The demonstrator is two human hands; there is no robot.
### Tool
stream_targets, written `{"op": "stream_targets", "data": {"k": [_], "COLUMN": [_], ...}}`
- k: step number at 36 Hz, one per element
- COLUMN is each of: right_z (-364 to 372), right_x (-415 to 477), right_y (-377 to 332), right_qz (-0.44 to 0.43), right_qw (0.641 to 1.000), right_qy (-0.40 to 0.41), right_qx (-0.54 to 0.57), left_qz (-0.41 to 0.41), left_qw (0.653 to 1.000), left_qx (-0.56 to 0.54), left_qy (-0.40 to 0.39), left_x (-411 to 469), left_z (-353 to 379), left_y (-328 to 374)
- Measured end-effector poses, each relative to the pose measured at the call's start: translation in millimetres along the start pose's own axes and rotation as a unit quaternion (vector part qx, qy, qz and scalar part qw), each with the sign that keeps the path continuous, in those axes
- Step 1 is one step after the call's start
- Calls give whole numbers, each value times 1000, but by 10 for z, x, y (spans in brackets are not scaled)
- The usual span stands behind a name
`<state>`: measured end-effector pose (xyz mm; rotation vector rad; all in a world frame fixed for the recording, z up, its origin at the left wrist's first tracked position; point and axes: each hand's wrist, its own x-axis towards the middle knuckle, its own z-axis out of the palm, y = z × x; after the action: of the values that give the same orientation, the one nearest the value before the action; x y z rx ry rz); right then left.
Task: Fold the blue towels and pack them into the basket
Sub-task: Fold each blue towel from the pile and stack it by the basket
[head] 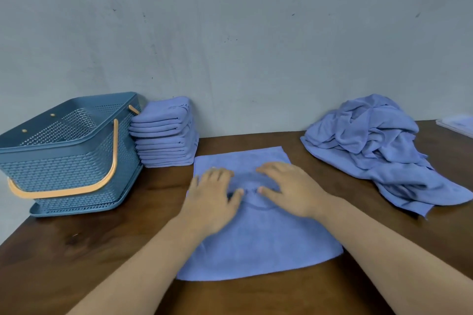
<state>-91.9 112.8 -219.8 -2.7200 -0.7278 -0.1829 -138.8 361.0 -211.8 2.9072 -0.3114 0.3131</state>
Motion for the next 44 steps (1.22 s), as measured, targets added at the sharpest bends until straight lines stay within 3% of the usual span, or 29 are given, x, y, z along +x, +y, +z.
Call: {"op": "stream_targets", "data": {"k": [4,14,21,26,33,44], "right_z": [61,-79,-356,-135,-136,-153], "right_x": [-154,-917,-615,-206,-240,-253], "right_y": [15,-85,-113,262,524,594], "right_qz": [17,37,28,31,121,202], "right_qw": [993,989,994,995,988,974], "right_qy": [-111,-126,-93,-92,-93,-98], "right_qx": [-29,-66,-57,-1,16,-33], "left_qz": [6,30,48,60,33,-62], "left_qw": [994,986,994,984,981,986], "left_qx": [-17,-19,-65,-96,-81,-33], "left_qy": [-107,-166,-74,-138,-171,-152], "left_x": [-105,-653,-134,206,258,314], "left_z": [227,115,25,117,105,110], "left_y": [101,536,218,-115,-543,-640]}}
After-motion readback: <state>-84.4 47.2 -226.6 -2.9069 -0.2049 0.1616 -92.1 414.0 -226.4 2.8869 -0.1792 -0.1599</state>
